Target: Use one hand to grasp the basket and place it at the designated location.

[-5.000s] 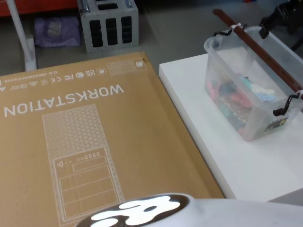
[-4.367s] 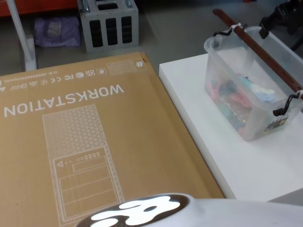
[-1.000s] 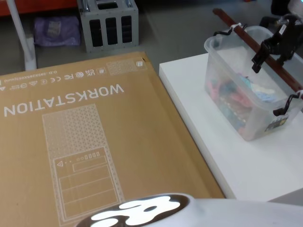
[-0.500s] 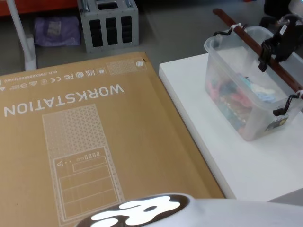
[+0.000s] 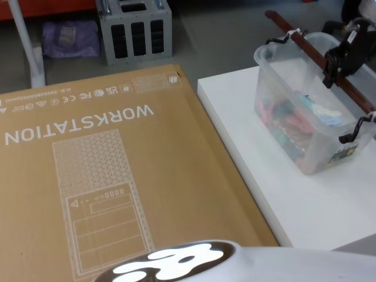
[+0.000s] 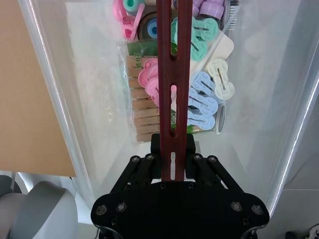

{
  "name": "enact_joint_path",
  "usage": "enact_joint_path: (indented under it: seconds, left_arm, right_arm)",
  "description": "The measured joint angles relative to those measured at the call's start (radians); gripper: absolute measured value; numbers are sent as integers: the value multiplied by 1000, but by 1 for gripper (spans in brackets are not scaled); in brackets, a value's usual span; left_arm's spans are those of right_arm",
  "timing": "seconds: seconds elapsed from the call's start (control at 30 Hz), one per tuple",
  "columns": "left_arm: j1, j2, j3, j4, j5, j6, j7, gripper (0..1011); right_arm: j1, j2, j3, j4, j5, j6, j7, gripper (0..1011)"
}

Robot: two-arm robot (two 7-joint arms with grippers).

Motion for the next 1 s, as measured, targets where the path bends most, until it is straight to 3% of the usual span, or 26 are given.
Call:
enact_joint_path:
  seconds: [0.47, 0.73, 1.0]
  left_arm:
    - [0, 0, 0, 0, 0, 0, 0, 0]
    - [0, 0, 0, 0, 0, 0, 0, 0]
    - [0, 0, 0, 0, 0, 0, 0, 0]
  right_arm:
    - [-1, 1, 3, 0, 0, 1, -7, 235]
    - [15, 54, 44, -75, 13, 12, -27, 234]
    - [20, 65, 61, -94, 14, 12, -29, 234]
